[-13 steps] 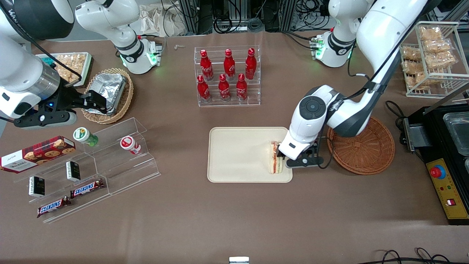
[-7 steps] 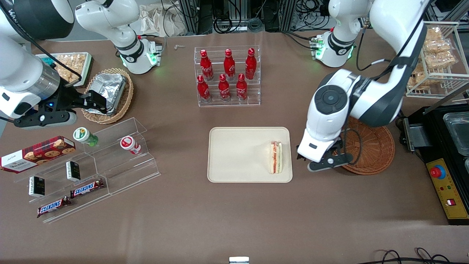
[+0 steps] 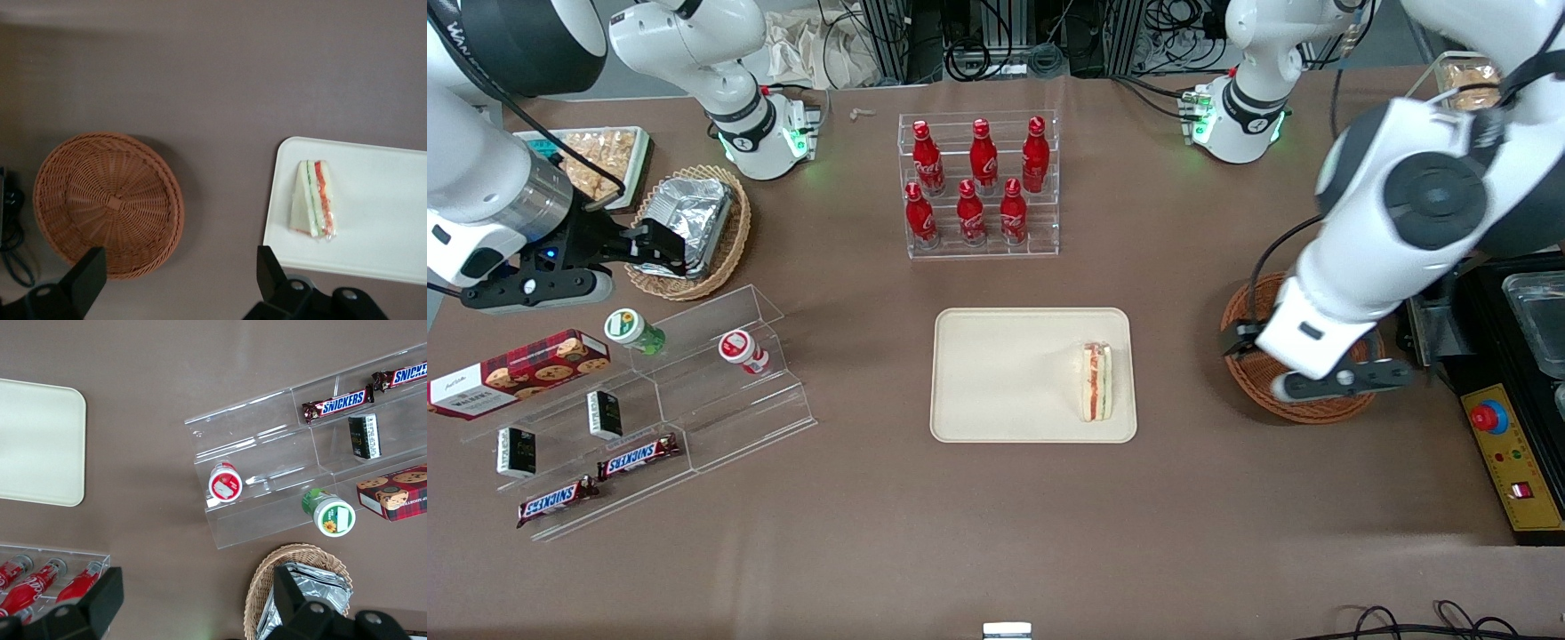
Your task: Place sandwich from basket to tray
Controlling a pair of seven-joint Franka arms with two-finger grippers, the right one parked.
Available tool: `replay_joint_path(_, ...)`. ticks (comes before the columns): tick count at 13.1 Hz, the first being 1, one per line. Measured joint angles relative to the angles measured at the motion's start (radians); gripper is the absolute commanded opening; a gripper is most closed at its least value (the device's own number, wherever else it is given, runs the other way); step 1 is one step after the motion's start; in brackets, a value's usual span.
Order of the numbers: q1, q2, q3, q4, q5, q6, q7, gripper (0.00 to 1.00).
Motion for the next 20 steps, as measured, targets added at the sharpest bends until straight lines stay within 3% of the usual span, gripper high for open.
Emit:
replay_joint_path(4,0.01,-0.111,-0.008,-0.074,-0.045,-0.021,0.018,1.0)
replay_joint_path(7,0.01,-0.154,-0.01,-0.106,-0.122,-0.021,0.018,1.0)
replay_joint_path(10,-0.021,-0.192,0.021,-0.118,-0.135,-0.022,0.019,1.0)
replay_joint_path(16,-0.246,-0.346,0.503,-0.224,-0.212,-0.024,0.298,1.0)
replay_joint_path(20,-0.258,-0.38,0.557,-0.264,-0.216,-0.024,0.353,1.0)
